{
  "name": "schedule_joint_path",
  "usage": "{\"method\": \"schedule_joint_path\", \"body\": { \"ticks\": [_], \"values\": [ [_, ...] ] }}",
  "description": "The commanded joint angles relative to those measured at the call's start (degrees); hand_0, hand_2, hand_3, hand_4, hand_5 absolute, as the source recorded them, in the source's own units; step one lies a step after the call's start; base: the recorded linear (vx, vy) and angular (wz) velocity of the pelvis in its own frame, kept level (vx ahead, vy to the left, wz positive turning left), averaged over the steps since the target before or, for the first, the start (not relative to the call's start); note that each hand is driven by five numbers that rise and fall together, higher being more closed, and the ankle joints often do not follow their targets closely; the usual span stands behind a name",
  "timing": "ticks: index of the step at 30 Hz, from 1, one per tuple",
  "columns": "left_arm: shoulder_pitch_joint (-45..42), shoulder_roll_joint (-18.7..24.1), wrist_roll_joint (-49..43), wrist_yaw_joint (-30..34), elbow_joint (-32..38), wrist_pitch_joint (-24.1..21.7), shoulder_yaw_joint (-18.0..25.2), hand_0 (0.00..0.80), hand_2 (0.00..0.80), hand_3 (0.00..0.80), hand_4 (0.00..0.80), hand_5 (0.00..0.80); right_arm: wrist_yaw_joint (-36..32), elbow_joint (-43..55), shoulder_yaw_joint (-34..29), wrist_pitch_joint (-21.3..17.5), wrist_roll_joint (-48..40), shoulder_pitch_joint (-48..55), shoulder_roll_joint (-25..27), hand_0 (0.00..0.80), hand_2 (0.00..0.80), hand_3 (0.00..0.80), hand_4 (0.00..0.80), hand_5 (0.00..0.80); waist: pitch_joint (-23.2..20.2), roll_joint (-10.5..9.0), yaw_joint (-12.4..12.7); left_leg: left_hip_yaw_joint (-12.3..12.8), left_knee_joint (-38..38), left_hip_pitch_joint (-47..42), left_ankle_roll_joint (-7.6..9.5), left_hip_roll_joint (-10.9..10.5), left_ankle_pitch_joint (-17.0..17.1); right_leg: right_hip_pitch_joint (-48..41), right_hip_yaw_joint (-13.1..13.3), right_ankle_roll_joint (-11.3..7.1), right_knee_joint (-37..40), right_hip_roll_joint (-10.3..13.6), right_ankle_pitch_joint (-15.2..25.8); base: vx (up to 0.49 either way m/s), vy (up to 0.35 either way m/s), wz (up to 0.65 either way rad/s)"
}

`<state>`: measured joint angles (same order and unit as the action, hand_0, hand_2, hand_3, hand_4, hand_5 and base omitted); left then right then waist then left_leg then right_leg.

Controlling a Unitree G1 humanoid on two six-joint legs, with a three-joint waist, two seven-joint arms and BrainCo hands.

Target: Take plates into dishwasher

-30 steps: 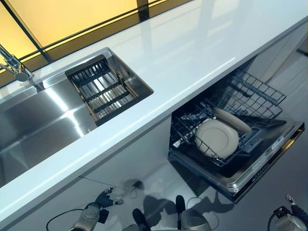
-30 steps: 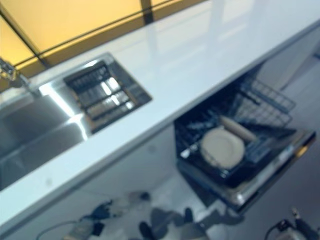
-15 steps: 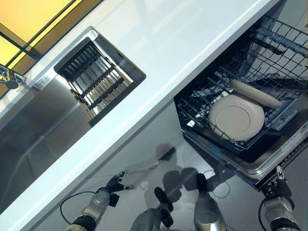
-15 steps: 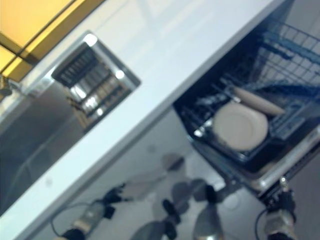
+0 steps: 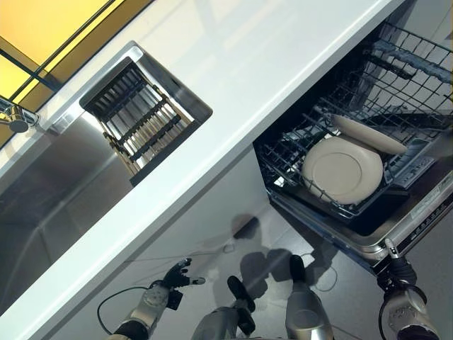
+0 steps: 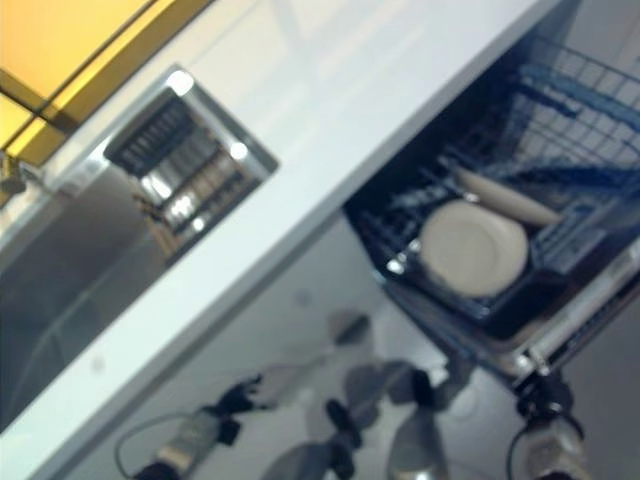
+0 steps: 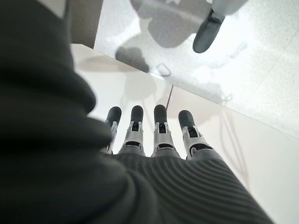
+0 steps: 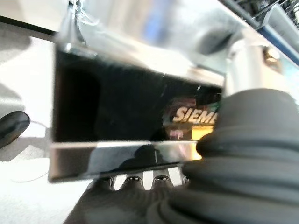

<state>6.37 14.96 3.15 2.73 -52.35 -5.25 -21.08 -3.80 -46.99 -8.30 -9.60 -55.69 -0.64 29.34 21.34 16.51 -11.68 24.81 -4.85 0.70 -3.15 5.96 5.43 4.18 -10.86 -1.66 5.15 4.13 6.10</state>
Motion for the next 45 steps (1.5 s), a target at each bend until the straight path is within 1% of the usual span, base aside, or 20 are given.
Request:
{"method": "schedule_joint_path", "body": {
  "ticks": [1,8,10,14,15,19,25,30,32,33,35,36,37,38,39,40,41,43,44,45],
  "values": [
    [0.6,2.9,-1.4,-0.6,-1.8,0.2,1.0,0.000,0.000,0.000,0.000,0.000,-17.6,19.1,9.8,-0.3,7.9,-7.1,-7.6,0.000,0.000,0.000,0.000,0.000,-3.4,-6.70,2.5,-1.4,3.5,4.2,-2.28,-0.7,0.3,-1.3,-2.9,0.47,-5.9,-0.5,-8.8,0.049,-0.024,-0.13],
    [-1.3,3.1,-2.0,-1.0,-1.9,0.5,3.1,0.000,0.000,0.000,0.000,0.000,-21.8,32.5,13.0,0.9,12.3,-4.3,-8.1,0.000,0.000,0.000,0.000,0.000,-4.5,-10.29,3.0,-0.8,4.0,3.8,-2.18,0.0,0.4,-3.3,-3.1,0.31,-4.3,-1.2,-8.0,0.055,-0.017,-0.05],
    [-1.6,2.9,-2.2,-1.2,-1.8,1.1,3.5,0.000,0.000,0.000,0.000,0.000,-23.3,36.9,13.9,1.3,13.7,-3.6,-8.8,0.000,0.000,0.000,0.000,0.000,-5.3,-11.75,3.3,-1.7,4.2,3.0,-2.58,-0.1,-0.8,-4.7,-3.0,-0.14,-4.0,-1.3,-8.9,0.139,-0.023,-0.01],
    [-1.6,3.0,-1.9,-1.7,-2.6,1.3,3.4,0.000,0.000,0.000,0.000,0.000,-24.4,41.4,15.4,2.3,14.6,-4.1,-8.6,0.000,0.000,0.000,0.000,0.000,-6.1,-13.67,4.0,-1.7,5.0,2.6,-2.38,0.5,-1.3,-6.1,-3.4,0.03,-3.7,-1.7,-9.0,0.052,-0.024,0.00],
    [-1.5,2.9,-1.8,-1.9,-2.9,1.2,3.5,0.000,0.000,0.000,0.000,0.000,-25.4,42.2,15.5,2.8,15.1,-4.5,-8.5,0.000,0.000,0.000,0.000,0.000,-6.2,-14.14,4.4,-1.0,5.4,3.2,-1.81,1.0,-0.4,-5.8,-3.8,0.57,-3.8,-2.0,-8.3,0.009,-0.040,0.12],
    [-1.6,3.3,-1.8,-2.0,-3.3,1.6,3.7,0.000,0.000,0.000,0.000,0.000,-27.3,45.1,16.6,4.6,15.7,-5.2,-7.9,0.000,0.000,0.000,0.000,0.000,-7.1,-15.48,5.4,-1.6,6.2,3.2,-1.76,1.5,-0.3,-6.8,-4.1,0.90,-3.9,-2.4,-8.6,0.067,-0.027,0.09],
    [-2.1,3.3,-1.9,-2.3,-4.0,2.0,4.0,0.000,0.000,0.000,0.000,0.000,-27.7,46.1,18.0,7.7,16.0,-5.5,-6.7,0.000,0.000,0.000,0.000,0.000,-7.7,-16.61,6.8,-2.6,7.3,3.0,-1.89,1.9,-0.2,-8.1,-4.7,1.17,-4.0,-2.8,-9.1,0.076,-0.002,0.18],
    [-2.8,3.5,-1.8,-2.5,-4.4,1.8,4.8,0.000,0.000,0.000,0.000,0.000,-31.2,41.2,19.8,11.4,23.4,-4.0,-4.8,0.000,0.000,0.000,0.000,0.000,-7.9,-17.25,7.8,-3.8,8.1,3.3,-2.21,2.2,0.3,-8.5,-5.1,1.31,-4.6,-3.1,-9.6,0.057,-0.002,0.08],
    [-3.3,4.0,-1.7,-2.4,-3.9,2.1,5.7,0.000,0.000,0.000,0.000,0.000,-32.1,37.1,21.2,13.3,30.5,-1.6,-2.2,0.000,0.000,0.000,0.000,0.000,-7.9,-17.79,8.4,-4.6,8.2,3.3,-2.27,2.2,0.4,-8.8,-5.2,1.33,-5.0,-3.3,-9.9,0.040,-0.021,0.11],
    [-3.4,4.2,-1.8,-2.4,-3.9,2.2,6.0,0.000,0.000,0.000,0.000,0.000,-31.8,35.1,21.7,15.5,34.2,-1.0,-1.1,0.000,0.000,0.000,0.000,0.000,-7.8,-18.02,8.5,-5.0,8.2,3.2,-2.24,2.1,0.3,-8.9,-5.2,1.35,-5.2,-3.3,-10.1,0.011,-0.019,0.10],
    [-3.4,4.7,-2.2,-2.4,-4.0,2.3,6.6,0.000,0.000,0.000,0.000,0.000,-28.2,28.6,23.2,16.3,42.7,0.8,0.7,0.000,0.000,0.000,0.000,0.000,-7.6,-18.52,8.8,-5.8,8.4,3.3,-2.26,2.1,0.3,-9.0,-5.5,1.43,-5.9,-3.4,-10.4,0.000,-0.037,0.15],
    [-3.5,4.7,-2.3,-2.5,-4.1,2.5,6.8,0.000,0.000,0.000,0.000,0.000,-26.5,26.1,23.5,18.6,45.1,1.4,1.1,0.000,0.000,0.000,0.000,0.000,-7.5,-18.69,8.9,-6.1,8.4,3.3,-2.24,2.1,0.3,-9.2,-5.6,1.47,-5.9,-3.4,-10.4,-0.001,-0.043,0.23],
    [-3.5,4.9,-2.6,-2.6,-4.0,2.8,7.0,0.000,0.000,0.000,0.000,0.000,-24.7,23.7,23.6,19.1,48.1,1.6,1.1,0.000,0.000,0.000,0.000,0.000,-7.4,-18.81,9.1,-6.4,8.4,3.2,-2.22,2.0,0.2,-9.3,-5.7,1.52,-6.2,-3.5,-10.7,0.005,-0.038,0.24],
    [-3.5,5.0,-3.0,-2.7,-4.1,3.1,7.0,0.000,0.000,0.000,0.000,0.000,-23.5,20.2,23.4,17.7,50.8,1.8,1.0,0.000,0.000,0.000,0.000,0.000,-7.4,-18.89,9.4,-6.8,8.5,3.2,-2.19,2.0,0.3,-9.4,-5.8,1.57,-6.2,-3.6,-10.7,0.023,-0.061,0.24],
    [-3.2,4.8,-4.0,-2.8,-4.7,3.6,6.9,0.000,0.000,0.000,0.000,0.000,-22.2,14.2,23.6,18.1,53.1,1.6,-0.1,0.000,0.000,0.000,0.000,0.000,-7.4,-19.07,10.0,-7.8,8.6,3.0,-2.01,1.8,0.1,-9.9,-6.0,1.68,-6.3,-3.7,-10.8,0.030,-0.057,0.22],
    [-3.2,4.7,-4.1,-2.8,-4.9,3.7,6.9,0.000,0.000,0.000,0.000,0.000,-22.0,13.2,23.7,18.8,54.0,1.4,-0.4,0.000,0.000,0.000,0.000,0.000,-7.4,-19.11,10.2,-8.1,8.7,3.0,-1.98,1.7,0.0,-10.1,-6.1,1.72,-6.3,-3.7,-10.9,0.049,-0.069,0.28],
    [-2.7,4.4,-4.9,-2.8,-5.7,4.1,6.2,0.000,0.000,0.000,0.000,0.000,-19.5,6.8,24.7,18.9,57.6,0.4,-1.6,0.000,0.000,0.000,0.000,0.000,-7.5,-19.05,11.1,-9.3,8.9,2.9,-1.95,1.4,0.0,-10.6,-6.1,1.89,-6.2,-3.9,-11.0,0.046,-0.044,0.29],
    [-2.2,4.1,-5.3,-2.9,-6.2,4.5,5.6,0.000,0.000,0.000,0.000,0.000,-18.4,1.6,25.7,20.5,59.4,-1.0,-2.6,0.000,0.000,0.000,0.000,0.000,-7.6,-18.86,12.0,-10.4,9.5,3.2,-1.92,1.0,-0.1,-11.2,-6.3,2.03,-6.1,-3.9,-11.0,0.049,-0.046,0.33],
    [-1.7,3.8,-5.7,-2.8,-6.6,4.9,5.0,0.000,0.000,0.000,0.000,0.000,-15.0,-3.7,25.9,20.3,59.7,-2.1,-3.9,0.000,0.000,0.000,0.000,0.000,-7.5,-18.62,12.8,-11.4,9.9,3.4,-2.07,0.7,0.0,-11.7,-6.4,2.10,-6.0,-3.9,-10.9,0.047,-0.033,0.36],
    [-1.5,3.6,-5.8,-2.9,-6.8,5.2,4.6,0.000,0.000,0.000,0.000,0.000,-13.0,-5.8,26.0,20.9,61.6,-2.9,-4.7,0.000,0.000,0.000,0.000,0.000,-7.5,-18.41,13.3,-11.9,10.1,3.6,-2.20,0.5,0.3,-12.0,-6.5,2.12,-5.9,-4.0,-10.9,0.049,-0.020,0.36]
  ]
}}
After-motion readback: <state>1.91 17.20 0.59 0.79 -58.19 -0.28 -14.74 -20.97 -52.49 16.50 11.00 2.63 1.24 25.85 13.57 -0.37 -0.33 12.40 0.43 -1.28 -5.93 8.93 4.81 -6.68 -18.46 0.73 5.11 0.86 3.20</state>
